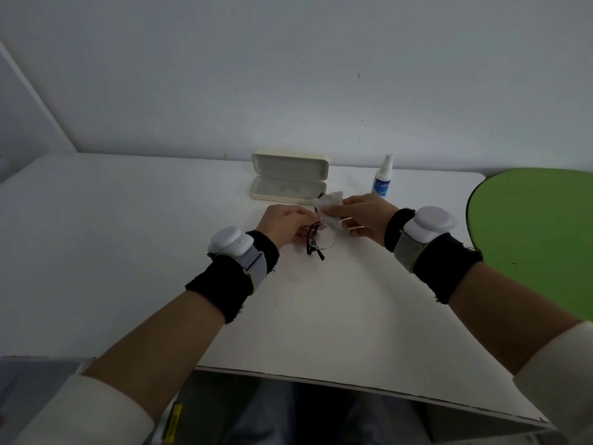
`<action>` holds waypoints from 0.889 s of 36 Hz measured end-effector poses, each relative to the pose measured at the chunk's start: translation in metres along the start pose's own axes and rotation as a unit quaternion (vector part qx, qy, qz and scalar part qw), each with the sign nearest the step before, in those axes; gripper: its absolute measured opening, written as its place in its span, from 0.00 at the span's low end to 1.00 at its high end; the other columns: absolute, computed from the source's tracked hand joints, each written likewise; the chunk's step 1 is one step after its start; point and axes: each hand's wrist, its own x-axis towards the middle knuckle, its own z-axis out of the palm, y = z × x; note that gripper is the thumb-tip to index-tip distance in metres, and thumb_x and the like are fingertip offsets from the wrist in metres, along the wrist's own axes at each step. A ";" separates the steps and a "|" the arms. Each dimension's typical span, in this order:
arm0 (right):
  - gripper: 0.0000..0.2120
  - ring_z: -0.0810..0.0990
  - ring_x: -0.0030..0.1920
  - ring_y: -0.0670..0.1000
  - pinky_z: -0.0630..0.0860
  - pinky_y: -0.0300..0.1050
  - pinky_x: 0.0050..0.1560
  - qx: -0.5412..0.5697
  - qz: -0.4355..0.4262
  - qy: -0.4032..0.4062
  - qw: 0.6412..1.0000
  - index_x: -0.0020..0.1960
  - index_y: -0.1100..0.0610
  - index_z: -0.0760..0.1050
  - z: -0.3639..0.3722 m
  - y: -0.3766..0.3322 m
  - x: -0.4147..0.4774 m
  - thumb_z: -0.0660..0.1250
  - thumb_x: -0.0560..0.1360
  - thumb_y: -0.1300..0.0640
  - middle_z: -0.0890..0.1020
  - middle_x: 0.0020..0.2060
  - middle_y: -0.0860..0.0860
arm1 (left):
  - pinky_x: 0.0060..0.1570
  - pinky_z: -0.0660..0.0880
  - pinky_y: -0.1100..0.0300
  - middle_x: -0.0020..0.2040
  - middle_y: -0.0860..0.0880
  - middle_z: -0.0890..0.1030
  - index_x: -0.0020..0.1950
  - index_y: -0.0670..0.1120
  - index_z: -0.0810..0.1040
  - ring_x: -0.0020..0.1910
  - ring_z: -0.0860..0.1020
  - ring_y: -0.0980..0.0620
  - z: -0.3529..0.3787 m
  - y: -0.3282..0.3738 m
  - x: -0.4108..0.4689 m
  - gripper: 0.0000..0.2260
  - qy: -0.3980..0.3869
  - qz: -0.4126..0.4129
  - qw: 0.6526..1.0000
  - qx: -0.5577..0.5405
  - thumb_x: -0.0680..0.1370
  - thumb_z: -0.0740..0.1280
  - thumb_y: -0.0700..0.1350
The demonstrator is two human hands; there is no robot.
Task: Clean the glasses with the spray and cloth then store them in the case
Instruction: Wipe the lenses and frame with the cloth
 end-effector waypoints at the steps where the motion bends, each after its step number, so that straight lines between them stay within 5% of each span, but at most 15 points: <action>1: 0.16 0.76 0.33 0.48 0.73 0.40 0.32 -0.008 0.001 0.003 1.000 0.46 0.56 0.79 0.001 0.000 0.000 0.81 0.64 0.51 0.82 0.38 0.51 | 0.36 0.80 0.59 0.47 0.35 0.83 0.47 0.34 0.81 0.35 0.83 0.49 -0.001 -0.001 0.000 0.05 -0.001 0.001 1.000 0.003 0.74 0.70 0.35; 12: 0.20 0.75 0.31 0.47 0.71 0.38 0.29 -0.065 -0.002 0.062 0.996 0.45 0.56 0.80 0.011 0.000 0.007 0.74 0.69 0.39 0.81 0.37 0.49 | 0.45 0.81 0.54 0.51 0.32 0.82 0.53 0.30 0.79 0.40 0.80 0.43 0.001 -0.001 -0.002 0.11 -0.012 0.024 0.999 0.040 0.75 0.70 0.36; 21: 0.19 0.76 0.34 0.48 0.72 0.41 0.31 -0.088 0.017 0.007 0.996 0.45 0.56 0.79 0.002 -0.005 0.006 0.80 0.64 0.46 0.80 0.38 0.50 | 0.47 0.81 0.53 0.40 0.42 0.82 0.52 0.31 0.80 0.40 0.80 0.43 -0.002 -0.007 0.000 0.08 -0.012 0.030 0.999 0.037 0.76 0.69 0.35; 27: 0.15 0.76 0.35 0.47 0.73 0.40 0.33 -0.085 0.026 -0.033 0.995 0.46 0.55 0.80 -0.005 -0.010 0.005 0.81 0.65 0.52 0.82 0.39 0.50 | 0.48 0.81 0.54 0.45 0.39 0.83 0.53 0.32 0.80 0.40 0.81 0.45 -0.003 -0.007 -0.001 0.08 -0.020 0.037 0.998 0.045 0.76 0.69 0.36; 32: 0.19 0.76 0.34 0.47 0.72 0.40 0.32 -0.089 0.021 -0.011 0.996 0.47 0.57 0.81 -0.003 -0.009 0.004 0.81 0.63 0.48 0.82 0.39 0.50 | 0.47 0.81 0.54 0.40 0.41 0.82 0.51 0.31 0.80 0.39 0.81 0.45 -0.002 -0.007 0.000 0.08 -0.016 0.044 0.998 0.051 0.76 0.69 0.36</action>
